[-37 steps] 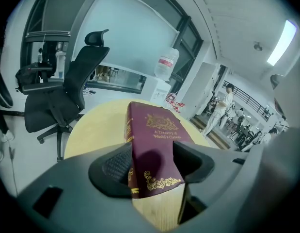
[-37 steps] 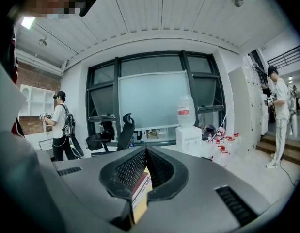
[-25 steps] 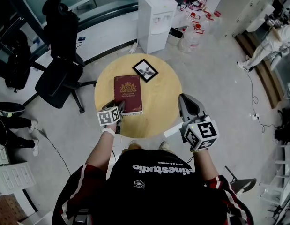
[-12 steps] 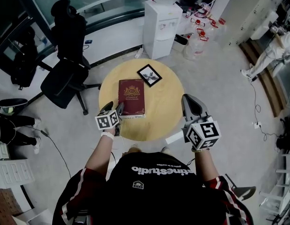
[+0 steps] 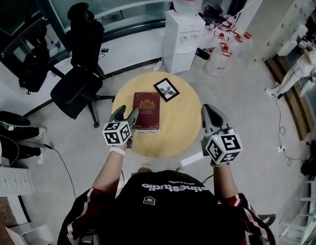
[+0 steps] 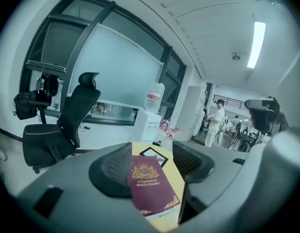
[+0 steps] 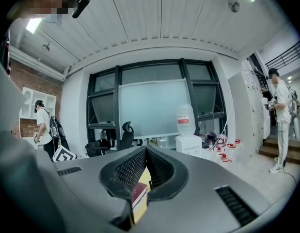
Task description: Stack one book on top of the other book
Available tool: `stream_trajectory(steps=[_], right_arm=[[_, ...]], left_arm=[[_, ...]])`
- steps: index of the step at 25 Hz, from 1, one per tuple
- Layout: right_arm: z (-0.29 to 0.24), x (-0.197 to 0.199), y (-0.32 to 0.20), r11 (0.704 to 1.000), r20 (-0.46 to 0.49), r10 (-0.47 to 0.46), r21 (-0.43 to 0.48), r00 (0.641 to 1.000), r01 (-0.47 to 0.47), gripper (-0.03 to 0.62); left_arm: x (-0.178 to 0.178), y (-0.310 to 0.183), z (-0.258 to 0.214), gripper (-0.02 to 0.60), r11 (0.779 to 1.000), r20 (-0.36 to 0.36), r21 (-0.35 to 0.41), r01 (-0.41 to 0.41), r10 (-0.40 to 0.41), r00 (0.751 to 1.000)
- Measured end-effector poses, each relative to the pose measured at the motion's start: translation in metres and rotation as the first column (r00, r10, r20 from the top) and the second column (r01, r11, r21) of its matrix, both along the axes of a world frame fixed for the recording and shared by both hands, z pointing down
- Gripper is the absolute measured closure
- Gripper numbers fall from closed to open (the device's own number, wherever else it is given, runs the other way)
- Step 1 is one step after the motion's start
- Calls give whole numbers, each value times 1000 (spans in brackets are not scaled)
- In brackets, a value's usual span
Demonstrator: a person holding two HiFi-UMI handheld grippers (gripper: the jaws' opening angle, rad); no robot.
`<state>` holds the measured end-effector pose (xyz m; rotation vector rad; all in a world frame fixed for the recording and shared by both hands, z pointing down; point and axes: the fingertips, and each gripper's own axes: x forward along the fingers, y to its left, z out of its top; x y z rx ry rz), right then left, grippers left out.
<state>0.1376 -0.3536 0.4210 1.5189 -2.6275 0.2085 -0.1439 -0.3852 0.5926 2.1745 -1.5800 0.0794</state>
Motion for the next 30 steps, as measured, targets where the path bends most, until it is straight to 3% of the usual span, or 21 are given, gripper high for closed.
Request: stream_trajectory(steps=[4, 12, 17, 23, 30], right_arm=[[-12, 1, -1, 1000, 22, -12, 11, 1000, 12, 565], [-37, 11, -1, 999, 50, -16, 49, 999, 13, 565], [-46, 14, 0, 997, 48, -18, 72, 999, 15, 565], [-51, 11, 0, 997, 50, -30, 78, 998, 26, 565], [-55, 15, -1, 996, 48, -21, 89, 999, 17, 565]], left_arm=[[9, -1, -48, 308, 996, -4, 91, -8, 8, 1000], [28, 8, -138, 322, 962, 111, 267, -65, 36, 993], [40, 18, -180, 322, 927, 205, 357, -113, 40, 978], [43, 29, -206, 348, 907, 170, 404, -116, 50, 984], [40, 37, -228, 420, 893, 147, 441, -89, 26, 989]])
